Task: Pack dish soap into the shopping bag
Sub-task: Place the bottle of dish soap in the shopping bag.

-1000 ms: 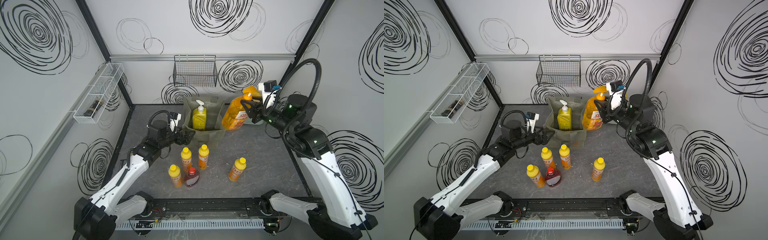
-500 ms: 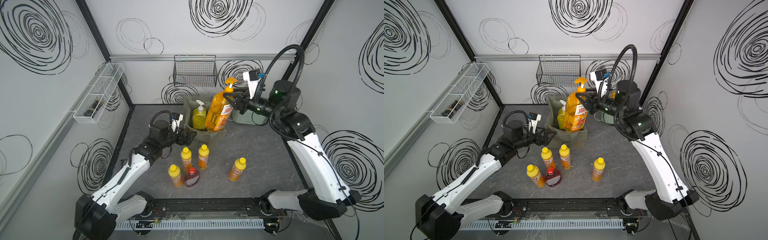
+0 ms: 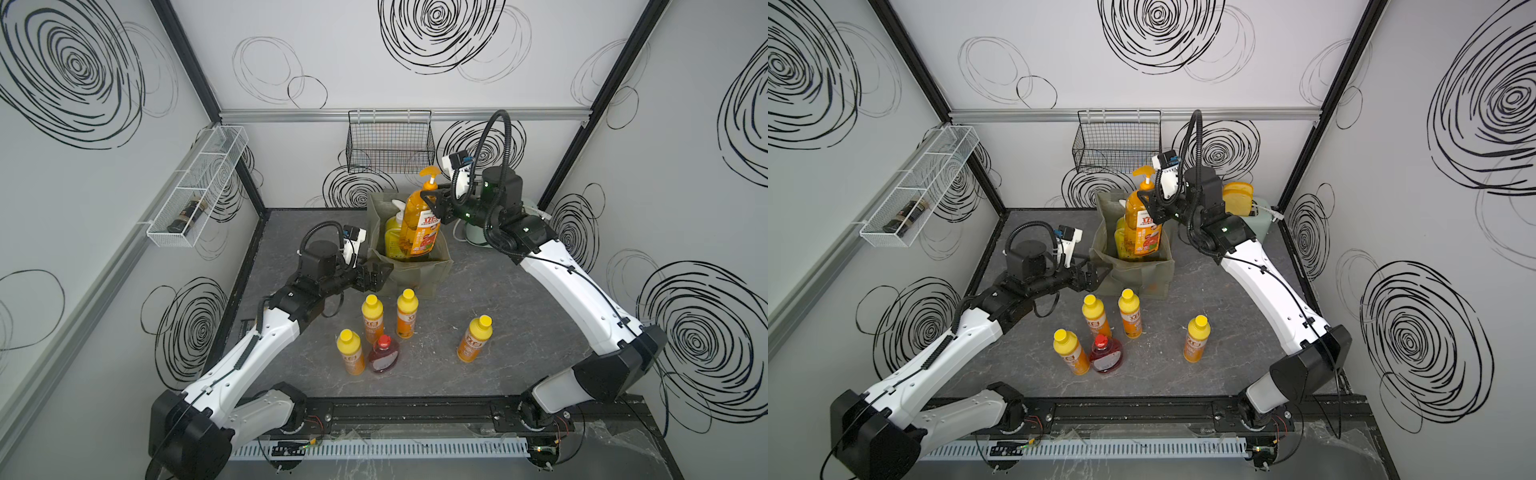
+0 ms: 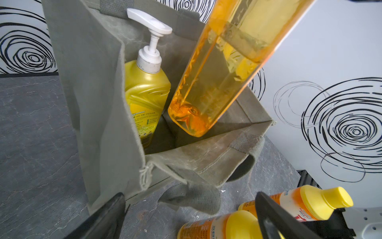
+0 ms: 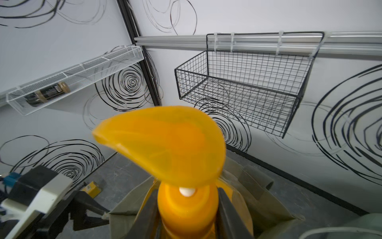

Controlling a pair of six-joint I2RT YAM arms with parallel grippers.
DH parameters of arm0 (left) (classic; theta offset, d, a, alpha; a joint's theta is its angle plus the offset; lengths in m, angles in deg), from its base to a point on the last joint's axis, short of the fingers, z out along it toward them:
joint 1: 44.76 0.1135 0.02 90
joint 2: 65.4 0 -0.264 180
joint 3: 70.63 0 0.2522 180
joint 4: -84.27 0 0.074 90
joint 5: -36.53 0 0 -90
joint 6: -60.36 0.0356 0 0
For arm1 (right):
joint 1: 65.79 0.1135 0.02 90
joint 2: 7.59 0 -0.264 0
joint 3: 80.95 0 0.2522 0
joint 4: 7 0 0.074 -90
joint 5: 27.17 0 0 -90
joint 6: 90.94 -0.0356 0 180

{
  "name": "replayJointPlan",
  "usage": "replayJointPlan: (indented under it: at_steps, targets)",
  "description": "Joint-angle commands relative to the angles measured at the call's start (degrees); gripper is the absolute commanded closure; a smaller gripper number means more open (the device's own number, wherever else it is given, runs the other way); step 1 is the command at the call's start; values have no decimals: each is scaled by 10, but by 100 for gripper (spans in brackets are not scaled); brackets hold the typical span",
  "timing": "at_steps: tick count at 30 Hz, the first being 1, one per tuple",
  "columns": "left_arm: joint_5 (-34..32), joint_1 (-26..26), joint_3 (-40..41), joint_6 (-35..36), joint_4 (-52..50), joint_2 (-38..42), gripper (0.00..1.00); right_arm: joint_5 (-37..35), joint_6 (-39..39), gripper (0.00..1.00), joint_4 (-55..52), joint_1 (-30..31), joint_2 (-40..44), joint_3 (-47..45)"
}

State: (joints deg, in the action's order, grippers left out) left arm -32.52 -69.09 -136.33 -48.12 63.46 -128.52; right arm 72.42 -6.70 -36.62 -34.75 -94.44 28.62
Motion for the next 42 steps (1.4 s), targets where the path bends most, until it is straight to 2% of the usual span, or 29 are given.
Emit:
replayJointPlan:
  at_steps: [1,8,12,26,38,42]
  targets:
    - [10,-3,7,2,21,12,1,-76,37,100,130,9,31,21]
    - [9,-1,9,0,22,18,1,-210,120,100,167,78,-12,9]
    - [8,-1,11,2,21,19,1,-248,123,100,208,82,-14,-24]
    - [11,-1,11,2,21,17,0,-281,117,100,246,60,18,-68]
    - [10,-5,13,1,22,18,0,-302,105,100,395,42,15,-169]
    - [9,-7,14,1,21,18,0,-290,84,100,411,32,4,-183]
